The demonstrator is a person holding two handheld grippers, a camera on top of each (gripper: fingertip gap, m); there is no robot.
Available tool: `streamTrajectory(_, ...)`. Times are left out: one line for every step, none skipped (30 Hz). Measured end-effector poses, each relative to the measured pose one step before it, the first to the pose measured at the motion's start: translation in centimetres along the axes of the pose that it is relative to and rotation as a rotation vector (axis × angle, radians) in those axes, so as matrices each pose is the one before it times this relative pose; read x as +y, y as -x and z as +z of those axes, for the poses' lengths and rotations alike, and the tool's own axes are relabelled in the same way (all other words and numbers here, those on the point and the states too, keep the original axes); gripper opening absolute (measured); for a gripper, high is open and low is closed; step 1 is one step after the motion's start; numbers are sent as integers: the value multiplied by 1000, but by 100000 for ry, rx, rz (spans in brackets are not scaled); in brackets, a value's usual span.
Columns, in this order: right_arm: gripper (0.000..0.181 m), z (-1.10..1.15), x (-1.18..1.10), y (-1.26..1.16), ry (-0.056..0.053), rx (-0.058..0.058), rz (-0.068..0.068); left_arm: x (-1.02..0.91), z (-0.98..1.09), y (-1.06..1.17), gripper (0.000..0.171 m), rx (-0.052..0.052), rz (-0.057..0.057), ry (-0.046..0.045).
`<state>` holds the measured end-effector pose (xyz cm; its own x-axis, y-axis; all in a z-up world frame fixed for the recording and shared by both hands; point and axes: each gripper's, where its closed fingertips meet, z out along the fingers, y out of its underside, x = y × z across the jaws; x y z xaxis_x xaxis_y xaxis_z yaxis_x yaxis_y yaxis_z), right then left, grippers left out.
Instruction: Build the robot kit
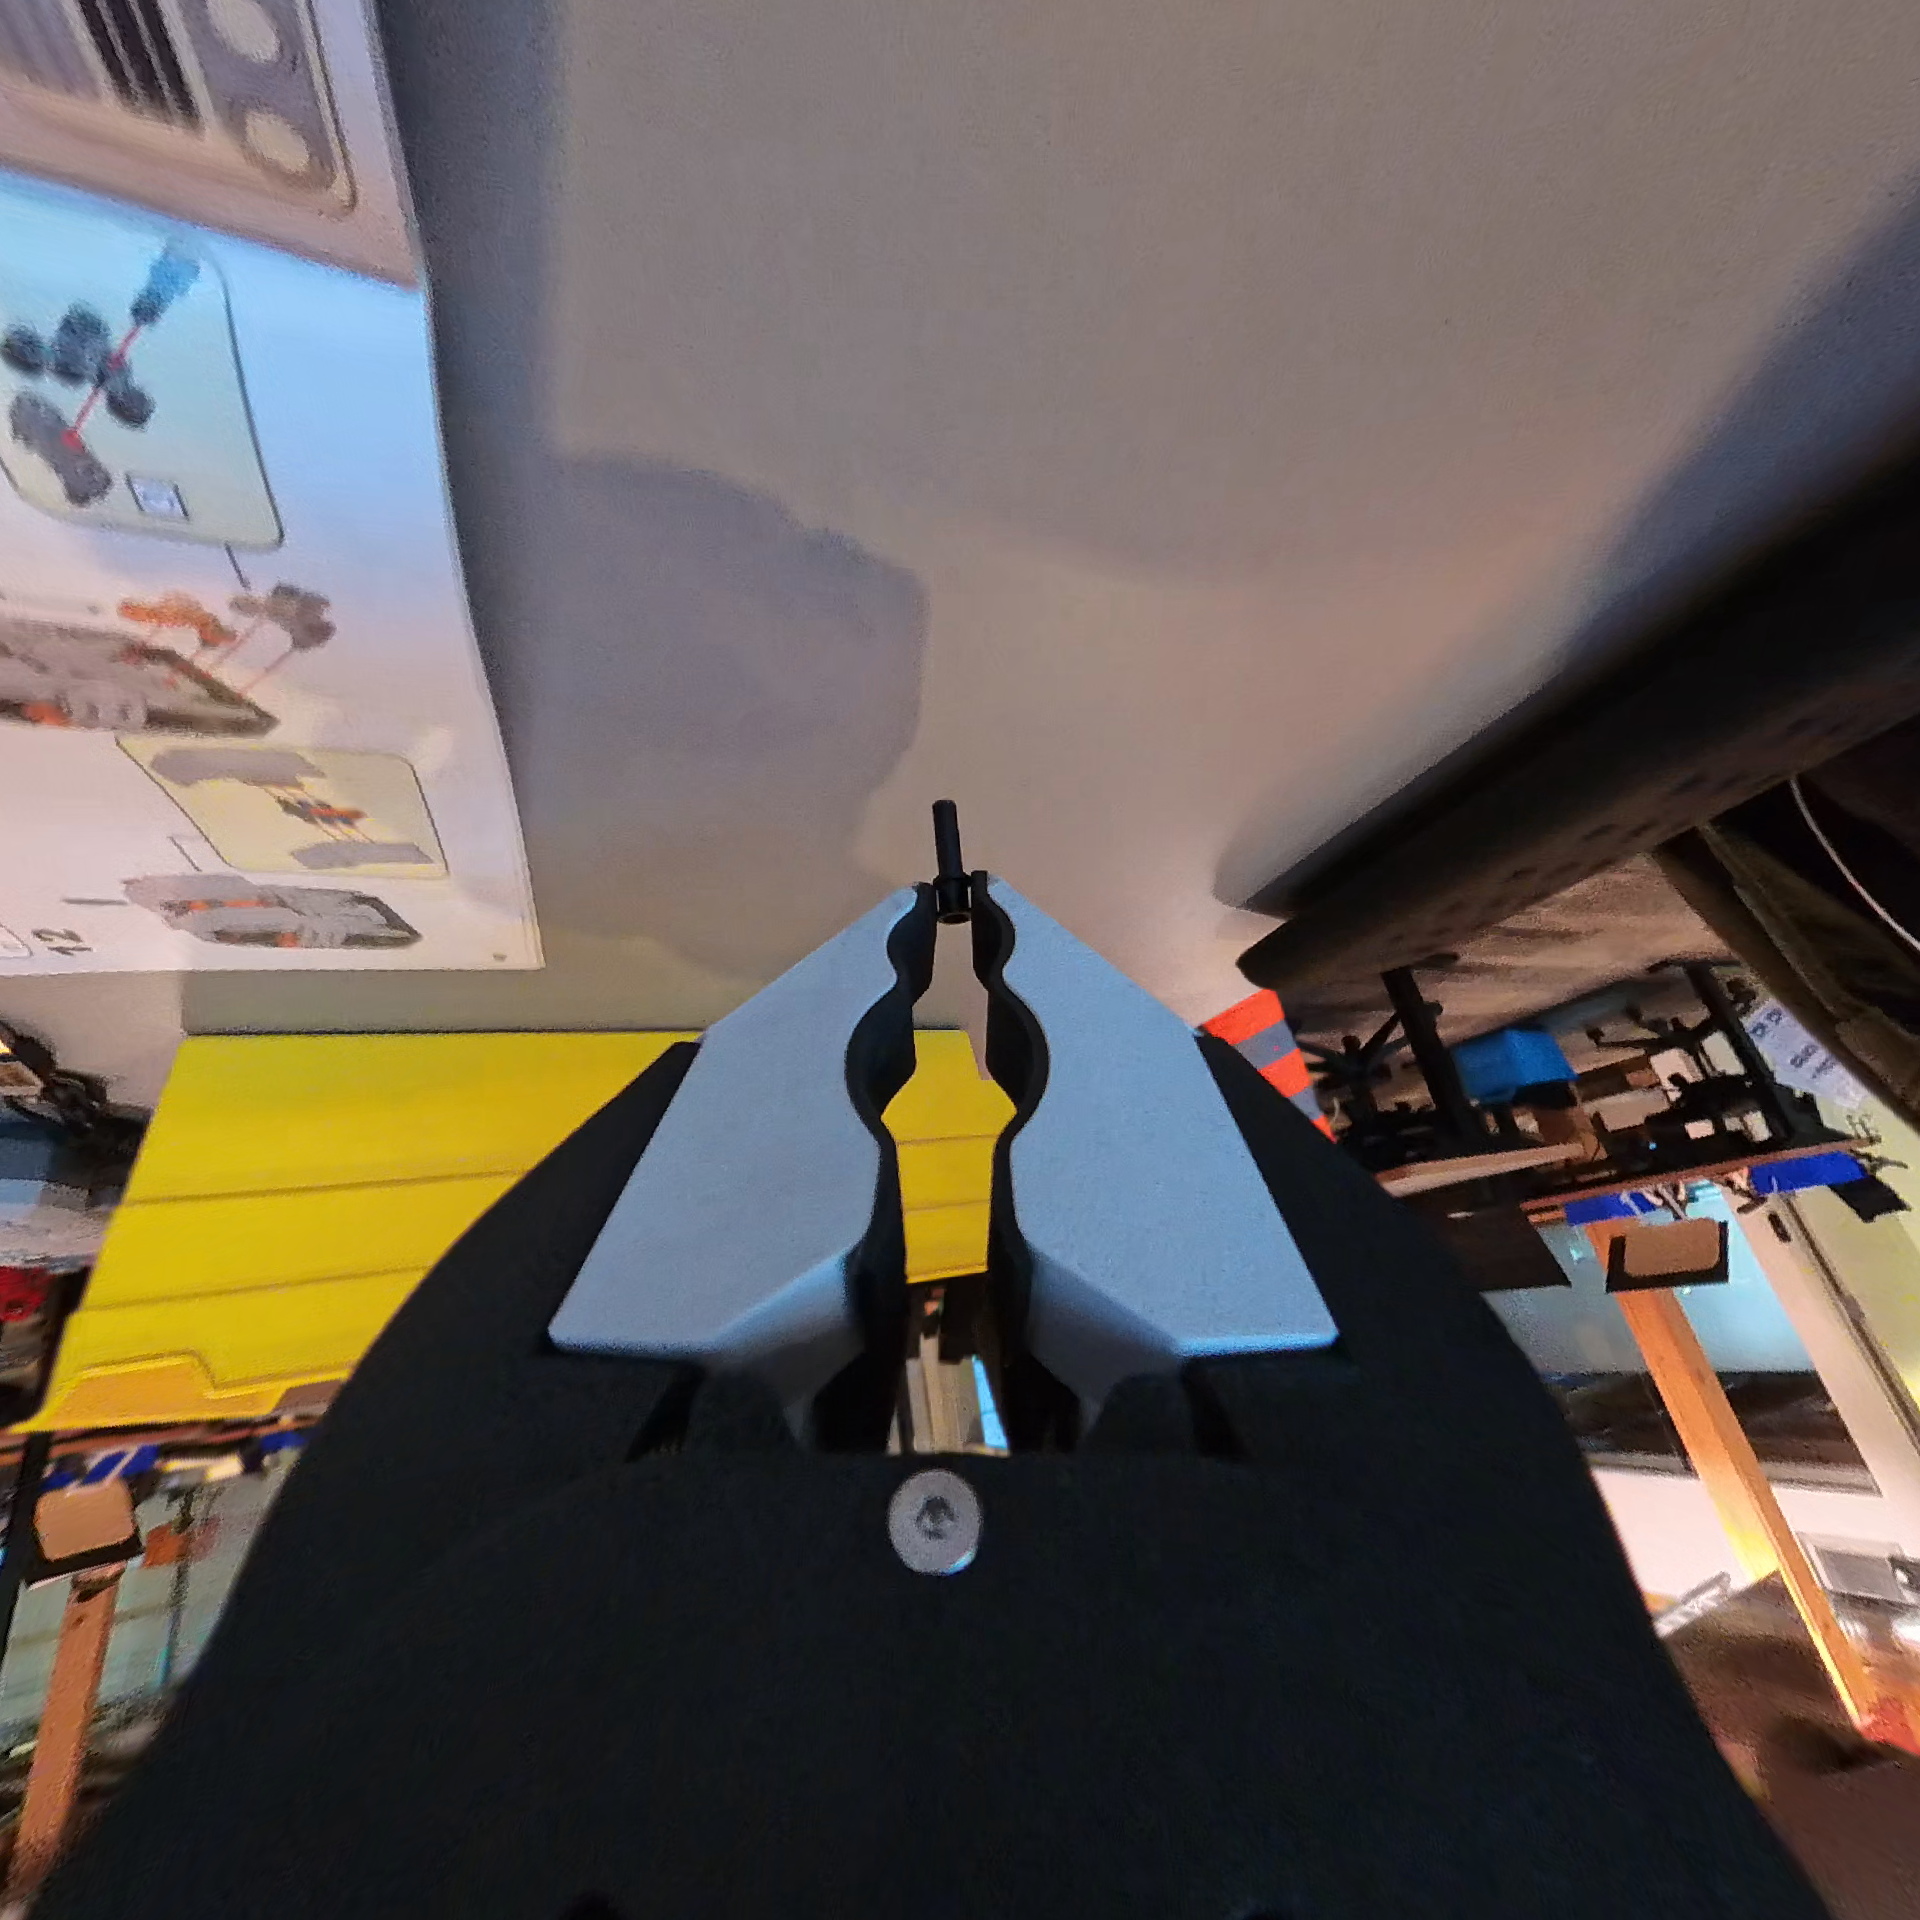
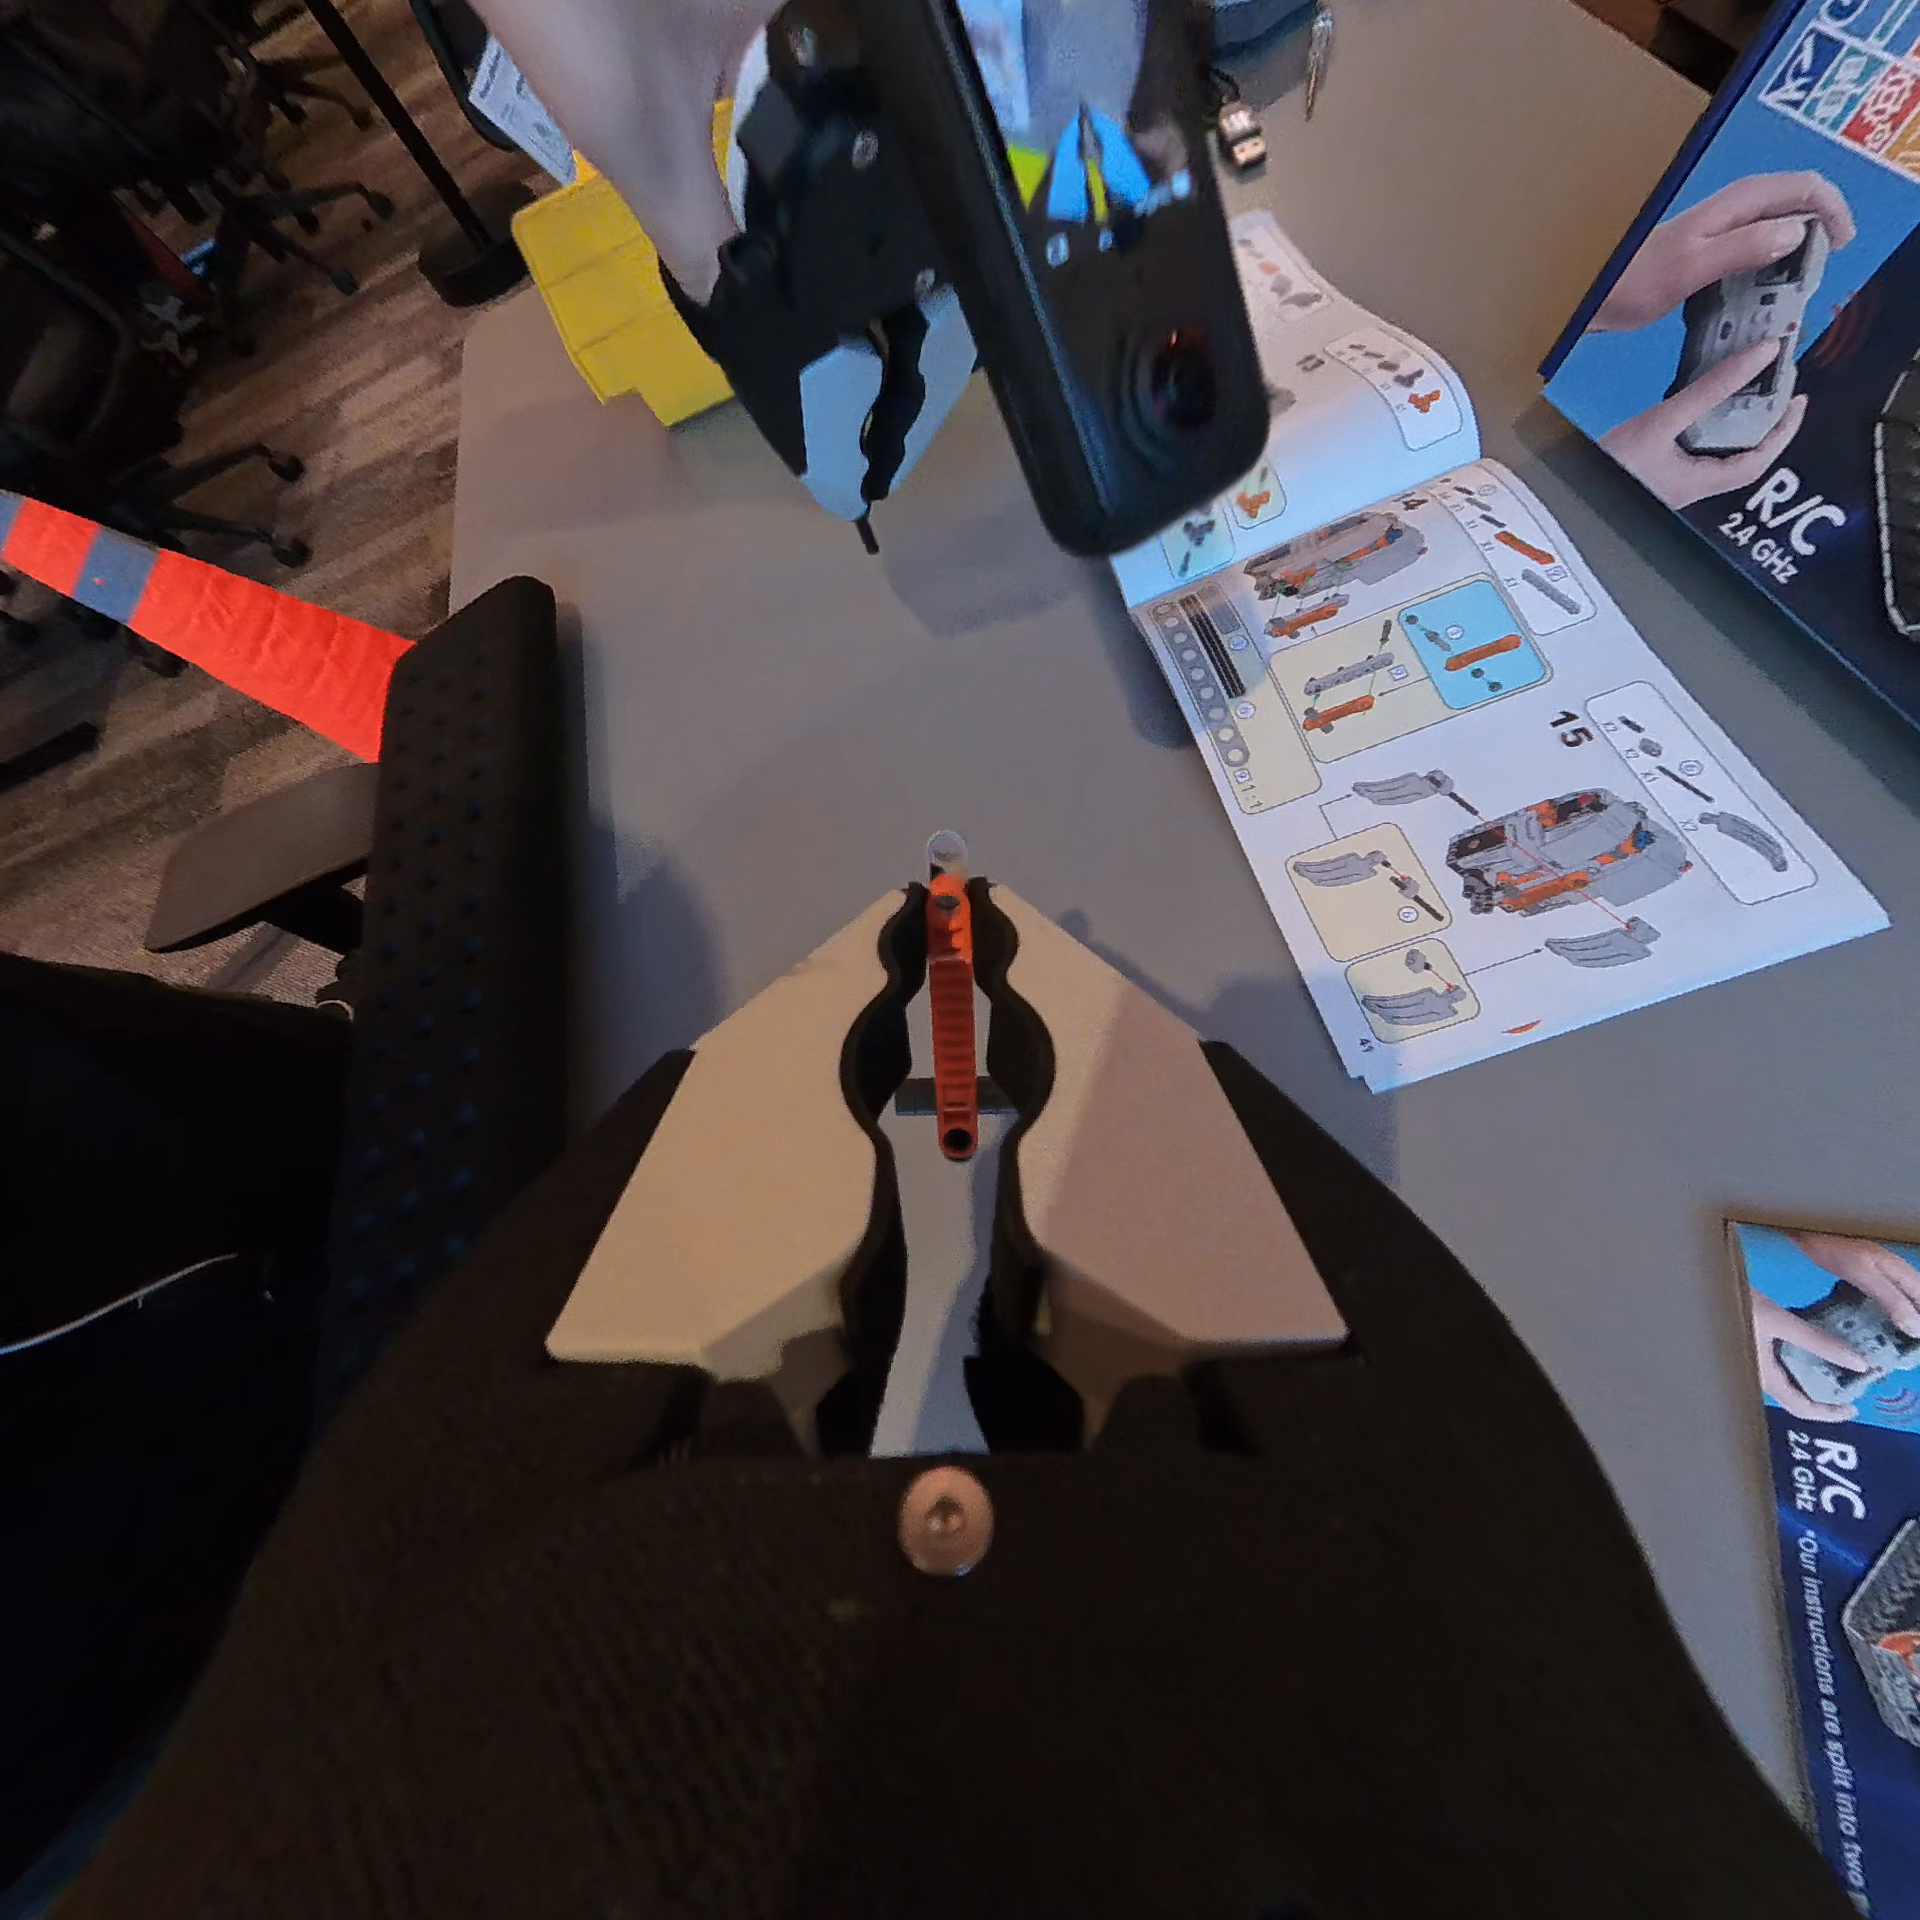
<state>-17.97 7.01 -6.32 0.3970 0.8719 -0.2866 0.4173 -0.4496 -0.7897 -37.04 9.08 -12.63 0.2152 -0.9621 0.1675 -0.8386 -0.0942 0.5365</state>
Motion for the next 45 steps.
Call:
streamTrajectory(5, 8, 119, -194, 87, -137, 812, -271, 173, 56, 3, -881, 278, 1613)
streamTrajectory(5, 24, 134, -202, 294, 57, 746, -141, 196, -115, 3, -18, 431, 1819)
streamTrajectory(5, 9, 81, -154, 157, 89, 519, -68, 212, -138, 3, 172, 431, 1788)
streamTrajectory(5, 0, 22, -49, -16, -60, 205, -52, 219, 7, 3, -625, 420, 1410)
streamTrajectory(5, -19, -25, -15, -123, 59, -63, -16, 232, -20, 3, -184, 276, 1141)
streamTrajectory(5, -4, -34, 46, -110, -214, -210, 25, 243, -60, 3, 497, -176, 1011)
streamTrajectory(5, 12, -26, 58, -153, -470, 9, -2, 210, 107, 3, -281, -779, 606)
streamTrajectory(5, 12, -9, -13, -152, -204, 318, -26, 168, 51, 3, 230, -1053, 133)
streamTrajectory(5, 22, 19, -33, -35, -76, 333, -5, 148, -84, 3, 1251, -1047, 117)
streamTrajectory(5, 17, 38, -24, 146, -28, 151, -15, 118, -32, 3, 864, -945, -109)
streamTrajectory(5, 29, 29, -25, 210, 225, -47, 20, 100, 41, 3, 313, -996, -139)
streamTrajectory(5, 30, 17, -1, 193, 256, -213, 65, 124, 32, 3, 355, -791, 90)
streamTrajectory(5, 23, 5, 51, 221, -11, -283, 74, 137, 12, 3, 262, -745, 31)
streamTrajectory(5, 17, -5, 63, 55, -74, -233, 63, 153, 37, 3, 102, -921, -40)
streamTrajectory(5, 3, -22, 39, -2, 8, -102, 23, 137, -23, 3, 429, -836, -248)
streamTrajectory(5, 7, -12, 38, 17, 1, -90, -28, 133, -112, 3, 882, -500, -619)
streamTrajectory(5, -4, -21, 26, -21, 71, -104, -58, 120, -108, 3, 841, -573, -754)
streamTrajectory(5, -16, -10, 30, 27, 25, -81, 6, 109, -65, 3, 553, -942, -303)
streamTrajectory(5, 3, -17, 34, -51, -2, -94, 31, 115, -25, 3, 371, -981, 108)
streamTrajectory(5, 1, -7, 24, -28, -39, -82, 25, 95, -29, 3, 500, -838, 50)
streamTrajectory(5, 13, -7, 31, 29, -26, -75, 78, 88, -10, 3, 287, -498, 284)
streamTrajectory(5, 18, 19, 18, 137, -20, -40, 53, 56, -12, 3, 323, -710, -16)
streamTrajectory(5, 6, 14, 18, 97, 16, -74, 0, 18, -13, 3, 396, -733, -262)
streamTrajectory(5, -5, -7, 0, -30, 48, -71, -10, -10, -5, 3, 388, -632, -437)
streamTrajectory(5, -10, 3, 21, 13, -21, -31, -8, 5, -75, 3, 712, -455, -473)
streamTrajectory(5, -16, -16, -4, -66, 86, -43, -1, 18, -111, 3, 940, -304, -367)
streamTrajectory(5, -19, -23, 6, -142, -3, -10, 23, 39, -26, 3, 327, -318, -90)
streamTrajectory(5, -28, -18, 4, -107, -41, 61, 74, 40, 51, 3, -234, -10, 364)
streamTrajectory(5, -16, -12, -8, -86, 38, 32, 55, 46, 87, 3, -360, -29, 303)
streamTrajectory(5, -17, -8, 2, -90, 9, -1, 14, 21, -20, 3, 385, -295, 31)
streamTrajectory(5, -12, -6, 10, -52, -10, 18, 15, 20, -43, 3, 649, -406, 16)
streamTrajectory(5, -6, -6, 3, -18, 40, -45, 2, 3, -9, 3, 531, -507, 24)
streamTrajectory(5, -5, 4, -4, 84, 97, -90, -18, -1, -49, 3, 734, -583, -103)
streamTrajectory(5, 0, -5, 1, -15, 121, -96, -23, 0, -83, 3, 890, -445, -110)
streamTrajectory(5, -4, -11, -2, -22, 67, 56, -16, -7, 1, 3, 244, -355, -27)
streamTrajectory(5, -9, -26, -5, -158, -30, 70, -30, -26, 38, 3, -141, 196, -60)
streamTrajectory(5, -2, -8, 15, -89, -113, 41, -21, -34, 13, 3, -244, 436, -62)
streamTrajectory(5, 0, 20, -11, 84, 63, 13, 12, -15, 17, 3, -103, 251, 223)
streamTrajectory(5, -4, 13, -28, 42, 104, 27, 6, 1, -6, 3, 133, -135, 350)
streamTrajectory(5, 12, 7, 29, 25, -164, 68, -24, 2, -51, 3, 573, -277, 186)
streamTrajectory(5, 8, -4, 9, 4, -44, -23, -30, 4, -52, 3, 559, -315, 289)
streamTrajectory(6, 11, 22, -3, 127, 75, -92, -3, 4, -2, 3, 226, -193, 410)
streamTrajectory(6, 11, 22, 5, 130, 26, -78, -26, -15, -17, 3, 174, -19, 99)
streamTrajectory(5, 9, -6, 10, -15, -39, 3, -30, -23, 23, 3, -63, -37, -101)
streamTrajectory(5, 6, 6, 13, 18, -131, 86, -24, -25, -3, 3, 103, 67, -122)
